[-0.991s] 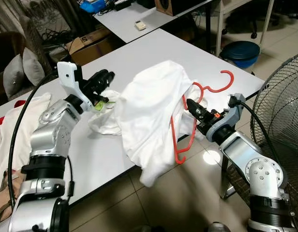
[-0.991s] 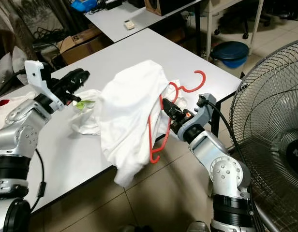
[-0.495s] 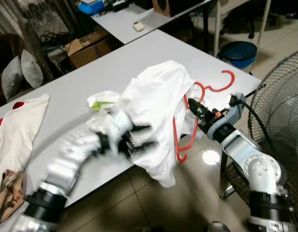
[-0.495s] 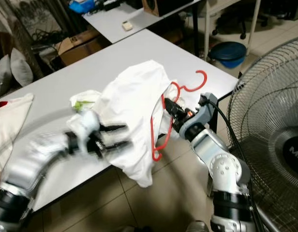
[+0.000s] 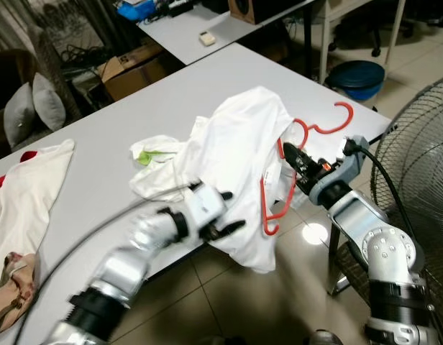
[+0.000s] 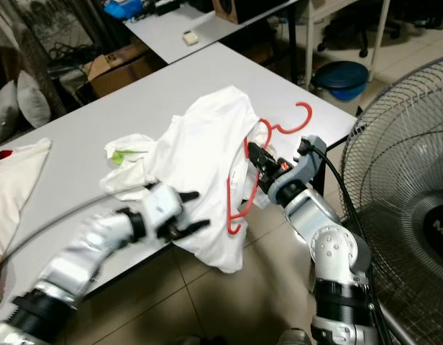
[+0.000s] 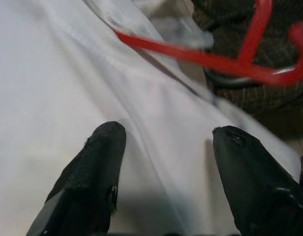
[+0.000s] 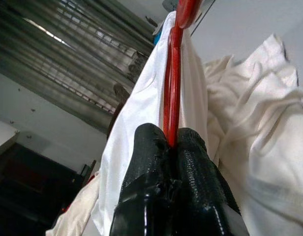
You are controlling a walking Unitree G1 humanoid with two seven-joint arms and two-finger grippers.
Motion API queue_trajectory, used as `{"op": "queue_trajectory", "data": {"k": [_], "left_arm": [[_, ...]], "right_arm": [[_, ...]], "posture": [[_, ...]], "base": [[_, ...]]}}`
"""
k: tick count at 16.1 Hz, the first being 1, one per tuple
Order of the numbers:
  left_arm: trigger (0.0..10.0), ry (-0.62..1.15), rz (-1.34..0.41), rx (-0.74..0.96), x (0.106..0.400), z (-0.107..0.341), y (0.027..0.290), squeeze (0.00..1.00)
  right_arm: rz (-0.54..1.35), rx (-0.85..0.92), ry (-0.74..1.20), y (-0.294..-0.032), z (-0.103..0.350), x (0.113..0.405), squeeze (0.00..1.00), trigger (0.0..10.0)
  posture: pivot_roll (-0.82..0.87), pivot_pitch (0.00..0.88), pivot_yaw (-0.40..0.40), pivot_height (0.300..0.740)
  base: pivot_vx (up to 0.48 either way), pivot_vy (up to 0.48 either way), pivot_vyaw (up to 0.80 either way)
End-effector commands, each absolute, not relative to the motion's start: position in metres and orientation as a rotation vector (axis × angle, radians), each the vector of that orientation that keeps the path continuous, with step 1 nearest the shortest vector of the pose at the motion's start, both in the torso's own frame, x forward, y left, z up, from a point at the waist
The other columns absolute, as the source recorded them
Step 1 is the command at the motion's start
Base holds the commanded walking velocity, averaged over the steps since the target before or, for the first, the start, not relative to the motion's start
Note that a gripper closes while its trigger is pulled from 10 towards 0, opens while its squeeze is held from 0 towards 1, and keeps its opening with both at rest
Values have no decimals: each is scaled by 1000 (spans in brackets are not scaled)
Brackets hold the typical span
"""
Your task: Hang hanger
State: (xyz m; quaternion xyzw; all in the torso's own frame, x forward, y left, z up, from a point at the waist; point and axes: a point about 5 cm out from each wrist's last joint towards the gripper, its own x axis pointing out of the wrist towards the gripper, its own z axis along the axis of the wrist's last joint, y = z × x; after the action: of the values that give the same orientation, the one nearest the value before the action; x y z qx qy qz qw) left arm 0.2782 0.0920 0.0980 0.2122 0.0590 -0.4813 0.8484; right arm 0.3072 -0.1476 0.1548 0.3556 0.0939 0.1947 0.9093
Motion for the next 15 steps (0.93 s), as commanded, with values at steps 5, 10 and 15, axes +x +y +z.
{"op": "queue_trajectory", "data": {"k": [5, 10, 15], "left_arm": [[0, 79, -891, 543, 293, 90, 103, 0], [0, 64, -885, 560, 298, 86, 105, 0], [0, 57, -874, 542, 305, 87, 112, 0]], "right_arm": [[423, 735, 171, -142, 161, 309, 0, 10000], [423, 737, 170, -141, 161, 309, 0, 10000], [423, 739, 167, -140, 161, 309, 0, 10000]], "posture": [[-148, 34, 302, 740], [-148, 31, 306, 740], [-152, 25, 310, 740]], "base": [[0, 0, 0], [0, 0, 0], [0, 0, 0]]}}
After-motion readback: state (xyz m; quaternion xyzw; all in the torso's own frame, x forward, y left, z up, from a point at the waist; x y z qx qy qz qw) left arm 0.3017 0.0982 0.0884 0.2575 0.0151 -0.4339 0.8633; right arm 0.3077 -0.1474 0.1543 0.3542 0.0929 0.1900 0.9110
